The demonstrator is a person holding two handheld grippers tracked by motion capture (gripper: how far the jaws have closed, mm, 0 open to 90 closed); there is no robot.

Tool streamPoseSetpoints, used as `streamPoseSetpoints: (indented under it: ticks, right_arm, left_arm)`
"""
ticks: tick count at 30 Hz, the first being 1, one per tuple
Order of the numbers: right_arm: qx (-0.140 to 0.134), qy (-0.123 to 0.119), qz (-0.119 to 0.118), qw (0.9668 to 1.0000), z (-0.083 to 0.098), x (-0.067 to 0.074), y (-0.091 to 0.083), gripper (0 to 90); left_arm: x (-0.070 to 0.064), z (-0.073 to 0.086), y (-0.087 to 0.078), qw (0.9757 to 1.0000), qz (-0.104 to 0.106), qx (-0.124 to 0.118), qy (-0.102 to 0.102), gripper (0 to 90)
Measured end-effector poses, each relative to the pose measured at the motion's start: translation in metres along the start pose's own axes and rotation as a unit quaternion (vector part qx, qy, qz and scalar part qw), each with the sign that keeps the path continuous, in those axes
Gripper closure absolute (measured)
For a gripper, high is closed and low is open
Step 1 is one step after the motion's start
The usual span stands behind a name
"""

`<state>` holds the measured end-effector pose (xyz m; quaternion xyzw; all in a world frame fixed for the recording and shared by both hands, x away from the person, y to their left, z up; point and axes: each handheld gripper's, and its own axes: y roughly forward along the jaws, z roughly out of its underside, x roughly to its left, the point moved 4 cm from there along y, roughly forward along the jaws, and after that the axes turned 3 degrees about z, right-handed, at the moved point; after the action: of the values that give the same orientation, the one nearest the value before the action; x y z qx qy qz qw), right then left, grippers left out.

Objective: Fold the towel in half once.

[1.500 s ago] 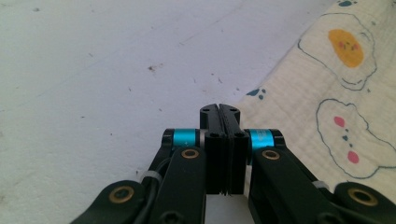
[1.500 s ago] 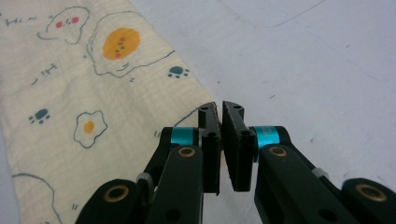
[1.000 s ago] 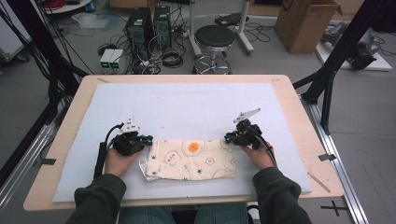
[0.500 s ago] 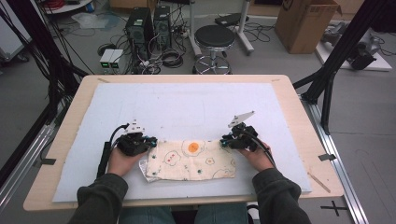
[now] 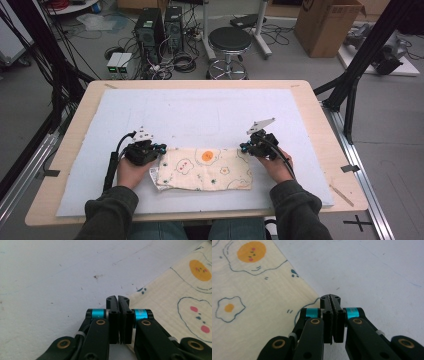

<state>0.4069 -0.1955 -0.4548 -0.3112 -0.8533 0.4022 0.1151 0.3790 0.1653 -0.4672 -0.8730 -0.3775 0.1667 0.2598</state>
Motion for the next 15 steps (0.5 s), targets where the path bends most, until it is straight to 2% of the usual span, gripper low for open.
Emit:
streamPoseSetpoints:
  ticks: [3,5,8,11,12,15]
  right_arm:
    - [0.006,0.006,0.025,0.9996,0.002,-0.005,0.001,89.5]
    - [0.005,0.018,0.016,0.9997,0.004,-0.009,0.001,87.0]
    - [-0.022,0.028,0.009,0.9993,0.002,-0.008,-0.007,83.6]
    - [-0.041,0.022,-0.011,0.9989,-0.001,-0.001,-0.015,80.4]
    - [-0.042,0.016,-0.015,0.9989,-0.001,0.003,-0.016,79.7]
    - [-0.051,0.006,-0.047,0.9976,-0.001,0.017,-0.018,76.4]
  left_arm:
    - [0.002,0.001,0.001,1.0000,-0.007,0.004,-0.004,87.1]
    - [0.002,0.000,-0.001,1.0000,-0.006,0.000,-0.004,85.4]
    - [0.004,-0.002,-0.007,0.9998,-0.010,-0.013,-0.011,73.1]
    - [0.002,-0.006,-0.014,0.9994,0.002,-0.033,-0.011,64.6]
    - [-0.001,-0.007,-0.018,0.9991,0.013,-0.040,-0.005,63.2]
    - [-0.010,-0.008,-0.022,0.9983,0.039,-0.042,0.009,64.1]
